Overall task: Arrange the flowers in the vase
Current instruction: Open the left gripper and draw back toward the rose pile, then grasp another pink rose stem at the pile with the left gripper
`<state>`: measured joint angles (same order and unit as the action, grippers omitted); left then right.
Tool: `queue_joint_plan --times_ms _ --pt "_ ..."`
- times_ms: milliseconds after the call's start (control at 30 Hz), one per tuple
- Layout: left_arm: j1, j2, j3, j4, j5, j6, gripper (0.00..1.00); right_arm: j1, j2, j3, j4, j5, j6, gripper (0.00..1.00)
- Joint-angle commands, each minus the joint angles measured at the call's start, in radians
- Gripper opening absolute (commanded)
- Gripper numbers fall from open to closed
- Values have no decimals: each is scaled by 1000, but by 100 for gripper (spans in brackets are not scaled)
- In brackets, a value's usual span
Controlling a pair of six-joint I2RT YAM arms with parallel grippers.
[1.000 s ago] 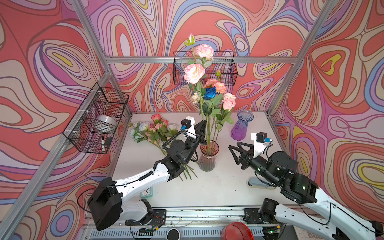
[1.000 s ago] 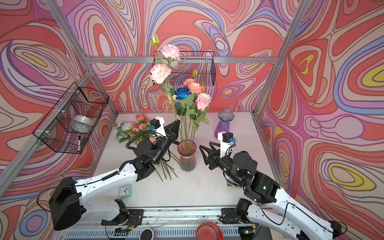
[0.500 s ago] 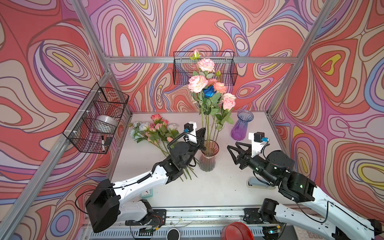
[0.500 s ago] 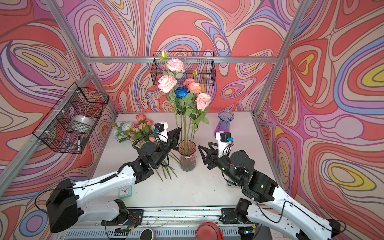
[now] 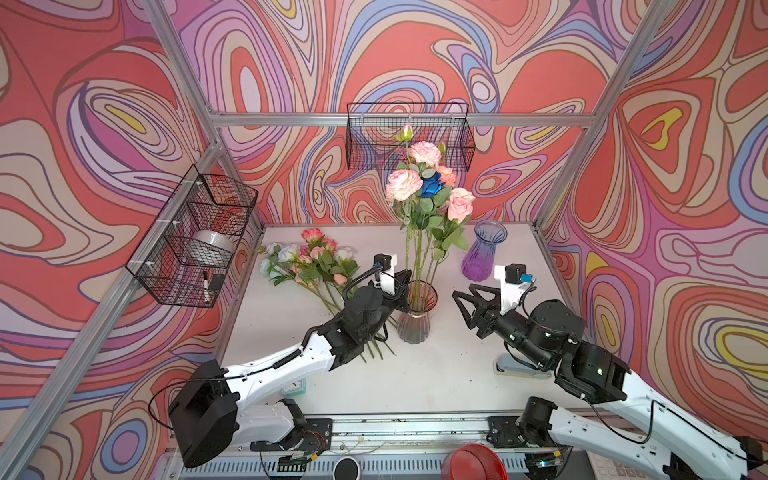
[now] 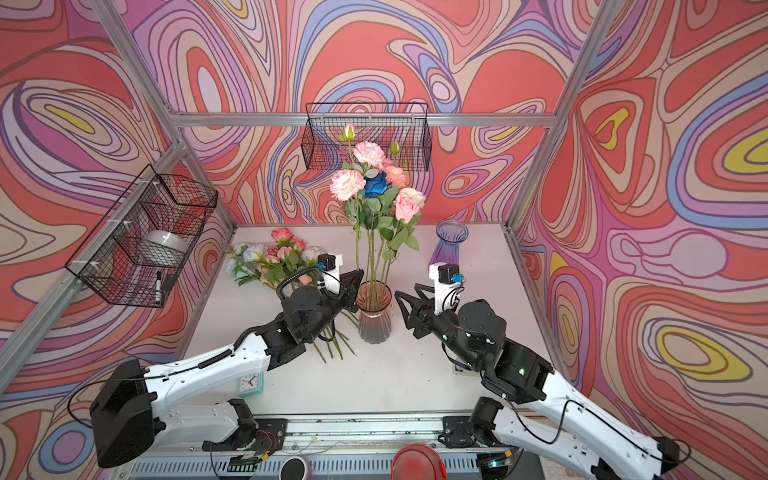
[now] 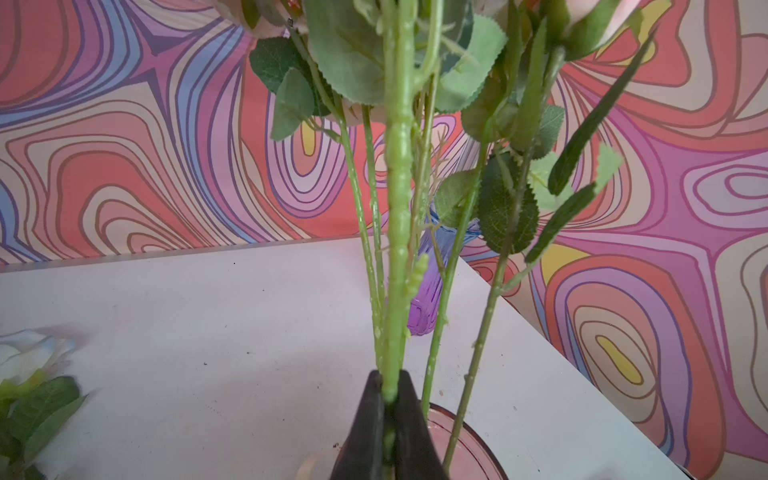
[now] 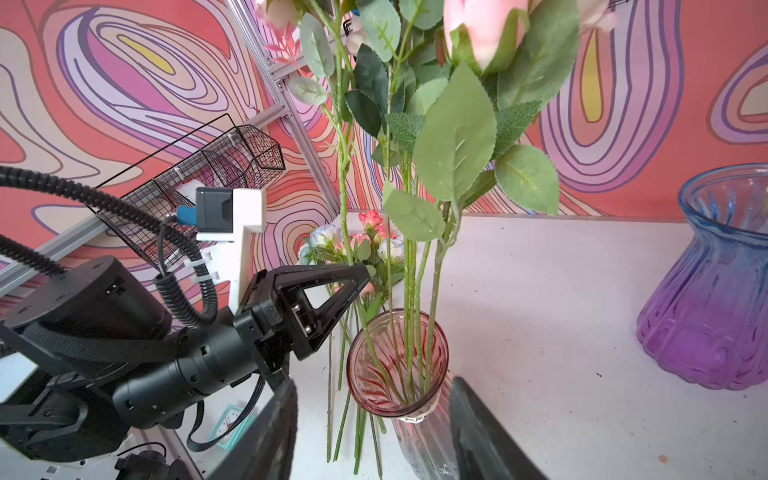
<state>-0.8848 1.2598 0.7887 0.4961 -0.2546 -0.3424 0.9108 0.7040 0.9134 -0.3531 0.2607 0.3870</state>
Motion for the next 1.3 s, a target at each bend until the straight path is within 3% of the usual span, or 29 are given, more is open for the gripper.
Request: queue_joint_plan --times_ms 0,133,200,433,667,867,1000,1100,1267 --pt "-6 -23 -9 -39 13 -28 30 -1 -7 15 -3 -15 10 60" --pt "-7 -61 -6 -47 20 -38 55 -1 -4 15 -2 -20 12 61" --pt "-8 -84 -2 -53 20 -40 62 -1 -3 17 -1 -23 13 62" --pt "-14 -212 -3 -98 14 -69 67 -1 -7 15 -4 -24 18 62" --pt "9 -369 -71 -309 -110 -171 69 -1 -9 -10 -12 -17 29 59" --pt "245 -413 -128 -604 12 -388 65 -2 0 -17 -18 -7 27 54" --pt "400 -341 -125 -738 92 -441 56 -2 -1 -19 -20 -1 27 53" --pt "528 -267 -158 -738 202 -501 45 -2 -2 -22 -21 -4 28 53" --pt "616 -156 -220 -643 251 -530 41 -2 -12 -24 -30 -6 30 52"
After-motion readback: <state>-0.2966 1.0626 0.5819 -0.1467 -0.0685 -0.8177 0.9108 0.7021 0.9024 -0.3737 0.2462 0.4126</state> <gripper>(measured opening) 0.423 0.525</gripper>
